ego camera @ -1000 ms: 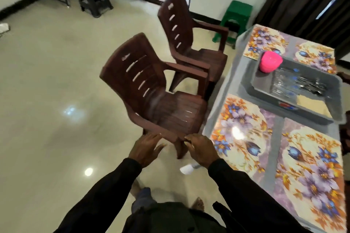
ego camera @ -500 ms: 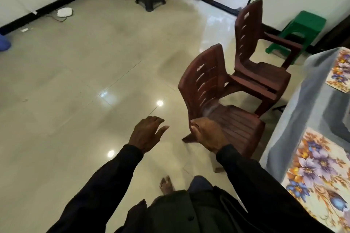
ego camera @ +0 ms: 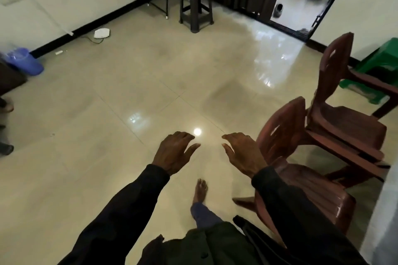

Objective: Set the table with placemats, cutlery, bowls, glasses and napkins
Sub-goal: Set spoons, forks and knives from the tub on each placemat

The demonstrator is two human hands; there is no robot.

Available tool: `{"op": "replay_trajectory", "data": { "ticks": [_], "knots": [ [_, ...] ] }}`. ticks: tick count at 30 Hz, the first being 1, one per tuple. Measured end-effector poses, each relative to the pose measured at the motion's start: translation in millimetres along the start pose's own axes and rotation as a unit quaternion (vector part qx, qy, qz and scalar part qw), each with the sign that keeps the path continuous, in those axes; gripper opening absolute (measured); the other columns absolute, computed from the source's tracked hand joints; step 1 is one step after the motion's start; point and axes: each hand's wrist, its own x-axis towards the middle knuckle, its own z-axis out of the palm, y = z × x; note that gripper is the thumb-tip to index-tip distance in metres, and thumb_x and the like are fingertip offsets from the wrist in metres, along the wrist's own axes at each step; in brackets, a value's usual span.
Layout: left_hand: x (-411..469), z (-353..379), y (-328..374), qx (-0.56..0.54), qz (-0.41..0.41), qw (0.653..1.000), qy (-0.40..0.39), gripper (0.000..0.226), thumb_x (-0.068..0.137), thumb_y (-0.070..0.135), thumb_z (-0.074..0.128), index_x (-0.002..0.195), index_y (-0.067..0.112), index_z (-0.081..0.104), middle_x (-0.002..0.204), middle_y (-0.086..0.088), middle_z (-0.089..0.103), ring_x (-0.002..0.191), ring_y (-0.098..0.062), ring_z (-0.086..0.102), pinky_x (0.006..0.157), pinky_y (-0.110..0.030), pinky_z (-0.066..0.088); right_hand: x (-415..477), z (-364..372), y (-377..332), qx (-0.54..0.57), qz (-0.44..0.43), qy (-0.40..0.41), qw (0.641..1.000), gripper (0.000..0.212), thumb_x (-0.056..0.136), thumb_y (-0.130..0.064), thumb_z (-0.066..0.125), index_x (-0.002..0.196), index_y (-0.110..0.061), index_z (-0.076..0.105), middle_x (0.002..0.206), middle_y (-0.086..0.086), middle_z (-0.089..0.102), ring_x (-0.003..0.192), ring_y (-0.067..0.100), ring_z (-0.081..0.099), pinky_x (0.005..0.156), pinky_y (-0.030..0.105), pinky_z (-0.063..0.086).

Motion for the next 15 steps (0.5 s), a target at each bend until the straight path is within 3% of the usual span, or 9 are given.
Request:
{"op": "replay_trajectory", "data": {
  "ticks": [6, 12, 15],
  "knots": [
    [107, -1, -58, -0.008, 0.048, 0.999, -0.002, 0.041, 0.100, 0.048, 0.054, 0.113, 0.014, 0.073, 0.109, -0.002, 0.074, 0.095, -0.021, 0.069, 0.076, -0.036, 0.057, 101, 1, 20, -0.006, 0.044, 0.025, 0.999, 0.029, 0.093, -0.026, 0.071, 0.118, -0.012, 0.070, 0.108, 0.006, 0.074, 0.097, 0.026, 0.070, 0.080, 0.038, 0.056],
    [212, 20, -101, -0.029, 0.104, 0.994, -0.035, 0.049, 0.103, 0.052, 0.050, 0.126, 0.014, 0.068, 0.132, -0.005, 0.068, 0.124, -0.024, 0.063, 0.099, -0.039, 0.054, 181, -7, 52, -0.003, 0.093, 0.043, 0.995, 0.037, 0.093, -0.035, 0.070, 0.124, -0.014, 0.067, 0.116, 0.004, 0.073, 0.103, 0.022, 0.069, 0.085, 0.035, 0.056],
    [269, 36, -117, -0.032, 0.145, 0.988, -0.039, 0.049, 0.103, 0.055, 0.046, 0.123, 0.016, 0.070, 0.127, -0.004, 0.070, 0.119, -0.022, 0.065, 0.096, -0.036, 0.054, 221, -6, 75, -0.010, 0.121, 0.051, 0.991, 0.038, 0.092, -0.036, 0.070, 0.122, -0.014, 0.068, 0.114, 0.004, 0.073, 0.103, 0.021, 0.069, 0.085, 0.034, 0.056]
  ]
}}
